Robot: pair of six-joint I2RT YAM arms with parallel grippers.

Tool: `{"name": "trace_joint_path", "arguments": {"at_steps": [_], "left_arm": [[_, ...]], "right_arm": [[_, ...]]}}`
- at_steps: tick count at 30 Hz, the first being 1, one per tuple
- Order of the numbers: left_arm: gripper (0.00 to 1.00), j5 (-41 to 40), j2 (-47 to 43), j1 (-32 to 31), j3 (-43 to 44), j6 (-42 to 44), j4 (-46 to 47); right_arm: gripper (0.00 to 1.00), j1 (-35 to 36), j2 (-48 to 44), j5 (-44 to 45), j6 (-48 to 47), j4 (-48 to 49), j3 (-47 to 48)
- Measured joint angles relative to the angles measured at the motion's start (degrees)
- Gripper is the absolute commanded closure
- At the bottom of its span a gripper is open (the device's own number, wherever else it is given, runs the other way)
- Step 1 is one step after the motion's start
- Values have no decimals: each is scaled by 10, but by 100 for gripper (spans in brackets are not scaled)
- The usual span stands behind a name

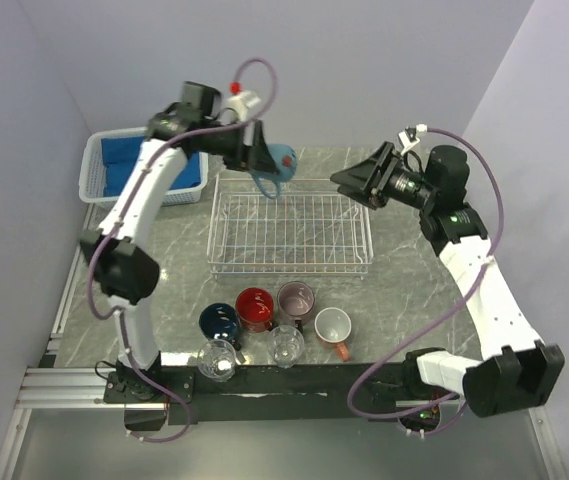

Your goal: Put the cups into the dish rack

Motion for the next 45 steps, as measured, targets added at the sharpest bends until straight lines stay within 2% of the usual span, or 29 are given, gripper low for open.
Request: {"name": "trace_joint_path", "arguments": {"at_steps": [3, 5, 11, 18, 28, 37, 45], "left_arm": [[99, -77, 71, -45, 83, 50, -48], [99, -125, 106, -68, 109, 72, -56], [99, -274, 137, -111, 95, 144, -65], [99, -366, 158, -162, 108, 196, -56], [99, -439, 207, -227, 114, 286, -13], [99, -445, 218, -234, 90, 362, 33], [99, -419, 226, -230, 59, 388, 45]], "right_arm": [[34, -5, -32, 25, -56, -77, 0], [34, -10, -53, 44, -87, -123, 0], [34, -15, -132, 127, -175, -248, 0], [34, -15, -205, 204, -223, -323, -8], [36, -15, -251, 250, -235, -359, -43], [38, -15, -261, 262, -222, -370, -60], [39, -15, -261, 270, -218, -379, -60]]}}
